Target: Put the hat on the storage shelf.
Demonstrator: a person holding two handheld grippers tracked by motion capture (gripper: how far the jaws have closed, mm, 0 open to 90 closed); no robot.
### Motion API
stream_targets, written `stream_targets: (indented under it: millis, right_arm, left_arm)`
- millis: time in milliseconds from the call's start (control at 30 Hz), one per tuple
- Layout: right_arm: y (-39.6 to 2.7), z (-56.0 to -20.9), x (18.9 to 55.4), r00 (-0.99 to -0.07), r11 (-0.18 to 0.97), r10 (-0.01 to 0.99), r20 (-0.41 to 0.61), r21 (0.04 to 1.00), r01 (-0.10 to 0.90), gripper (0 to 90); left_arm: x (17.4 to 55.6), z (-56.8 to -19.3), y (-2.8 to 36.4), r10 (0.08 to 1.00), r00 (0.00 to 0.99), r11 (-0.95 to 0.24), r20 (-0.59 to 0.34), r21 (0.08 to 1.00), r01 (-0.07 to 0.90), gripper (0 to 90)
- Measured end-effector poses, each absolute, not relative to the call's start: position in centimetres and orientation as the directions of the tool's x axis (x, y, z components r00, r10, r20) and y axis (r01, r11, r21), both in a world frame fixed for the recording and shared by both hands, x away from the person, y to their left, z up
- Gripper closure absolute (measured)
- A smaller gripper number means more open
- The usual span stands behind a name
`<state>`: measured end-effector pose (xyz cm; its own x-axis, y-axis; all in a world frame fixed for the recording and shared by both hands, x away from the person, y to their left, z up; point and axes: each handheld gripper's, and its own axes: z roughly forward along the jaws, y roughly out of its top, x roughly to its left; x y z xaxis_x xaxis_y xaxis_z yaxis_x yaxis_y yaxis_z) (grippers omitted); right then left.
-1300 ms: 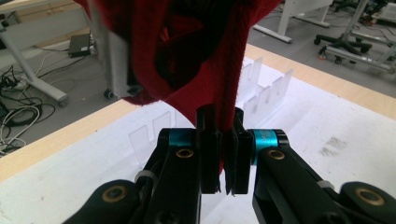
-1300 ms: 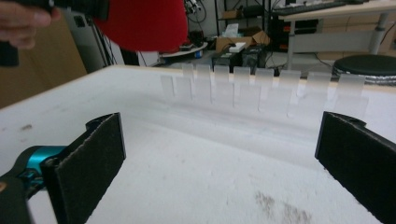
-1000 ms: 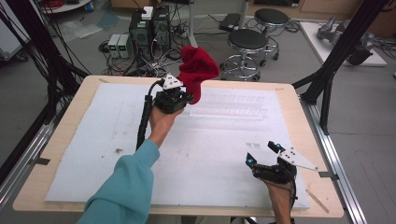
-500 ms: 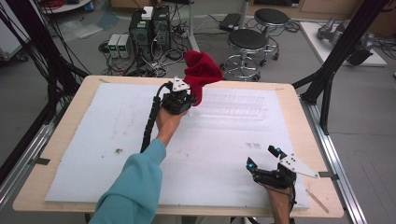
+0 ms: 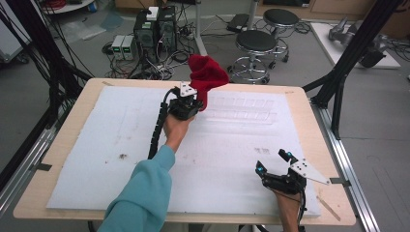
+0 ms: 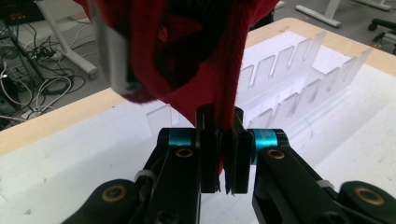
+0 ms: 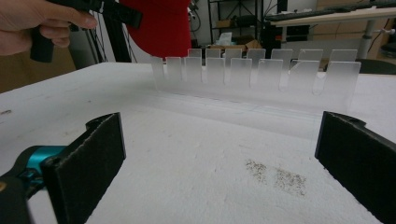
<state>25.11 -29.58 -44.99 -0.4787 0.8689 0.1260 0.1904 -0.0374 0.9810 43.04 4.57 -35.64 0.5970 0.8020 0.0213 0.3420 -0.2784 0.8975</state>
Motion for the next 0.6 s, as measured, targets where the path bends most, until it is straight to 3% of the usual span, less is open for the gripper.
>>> stream_targets:
  millis: [233, 600]
  right_arm:
    - [-29.5, -45.0, 25.3, -0.478, -0.032, 0.871, 0.118, 0.982, 0.185, 0.6]
    - [-29.4, -45.0, 25.3, -0.478, -0.034, 0.870, 0.122, 0.981, 0.189, 0.5]
  left_arm:
    - [43.0, -36.3, 3.6, 0.808, 0.586, -0.315, 0.057, 0.883, 0.349, 85.6]
    - [43.3, -37.8, 3.9, 0.812, 0.583, -0.295, 0.029, 0.882, 0.368, 85.5]
